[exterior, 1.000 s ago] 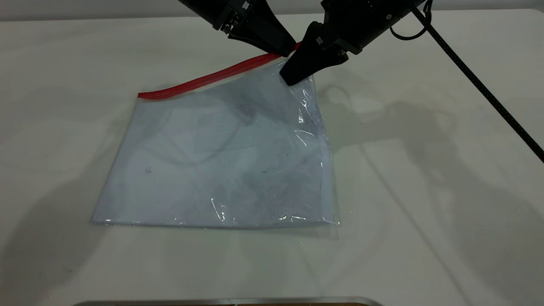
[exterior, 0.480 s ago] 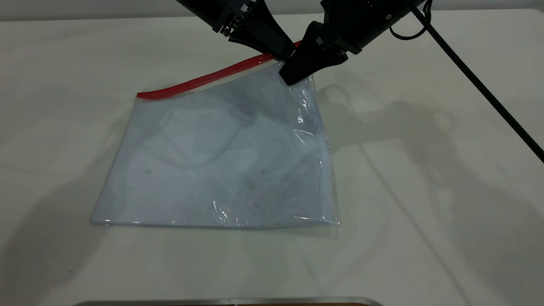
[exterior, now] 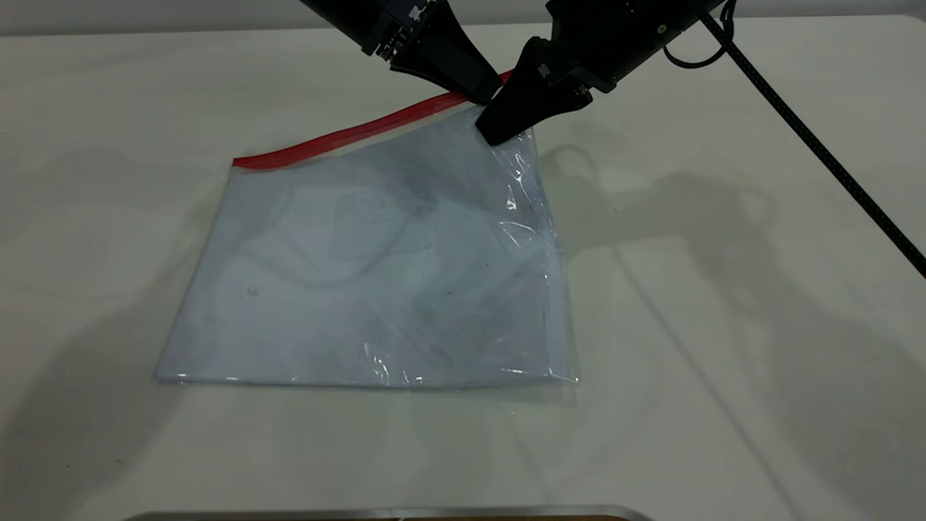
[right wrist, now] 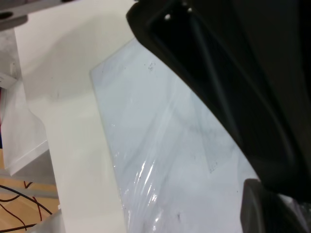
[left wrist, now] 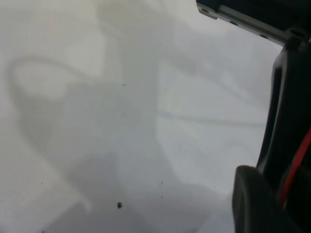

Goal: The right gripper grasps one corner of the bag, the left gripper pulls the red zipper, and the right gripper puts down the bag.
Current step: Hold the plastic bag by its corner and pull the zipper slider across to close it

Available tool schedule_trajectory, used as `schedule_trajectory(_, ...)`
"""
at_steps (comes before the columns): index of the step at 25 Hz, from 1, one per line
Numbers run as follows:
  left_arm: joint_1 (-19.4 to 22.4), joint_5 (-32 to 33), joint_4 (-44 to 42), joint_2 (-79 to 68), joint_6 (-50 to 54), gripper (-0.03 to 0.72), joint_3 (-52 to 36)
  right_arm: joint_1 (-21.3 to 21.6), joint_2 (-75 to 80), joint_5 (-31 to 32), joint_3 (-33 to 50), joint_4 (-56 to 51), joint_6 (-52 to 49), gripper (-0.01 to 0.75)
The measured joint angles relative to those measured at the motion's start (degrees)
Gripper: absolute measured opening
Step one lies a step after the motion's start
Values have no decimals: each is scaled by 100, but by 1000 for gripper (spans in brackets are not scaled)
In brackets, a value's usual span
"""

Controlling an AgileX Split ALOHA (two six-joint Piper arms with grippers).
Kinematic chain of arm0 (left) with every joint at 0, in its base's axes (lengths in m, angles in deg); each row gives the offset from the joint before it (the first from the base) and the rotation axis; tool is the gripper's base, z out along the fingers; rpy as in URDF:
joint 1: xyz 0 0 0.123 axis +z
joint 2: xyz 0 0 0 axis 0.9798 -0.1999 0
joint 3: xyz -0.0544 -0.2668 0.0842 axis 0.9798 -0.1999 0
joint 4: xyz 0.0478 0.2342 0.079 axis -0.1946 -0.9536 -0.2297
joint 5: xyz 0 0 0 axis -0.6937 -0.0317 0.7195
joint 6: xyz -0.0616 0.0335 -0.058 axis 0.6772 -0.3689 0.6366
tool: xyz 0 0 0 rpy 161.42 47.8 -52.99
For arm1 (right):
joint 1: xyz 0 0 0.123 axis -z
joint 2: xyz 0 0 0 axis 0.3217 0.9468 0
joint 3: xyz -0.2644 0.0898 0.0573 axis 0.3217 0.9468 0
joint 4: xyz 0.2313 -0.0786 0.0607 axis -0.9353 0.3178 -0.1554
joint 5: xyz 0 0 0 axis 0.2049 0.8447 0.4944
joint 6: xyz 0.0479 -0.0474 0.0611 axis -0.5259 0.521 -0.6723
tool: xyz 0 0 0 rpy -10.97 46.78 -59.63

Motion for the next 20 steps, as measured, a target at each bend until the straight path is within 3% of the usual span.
schedule_trajectory(5,5,7,6,0,-83,151,0,14,0,-17,0,0,0,34)
schedule_trajectory(20,78,-169,169,0,-118,144,0,243,-11,80,0,-190,22,34)
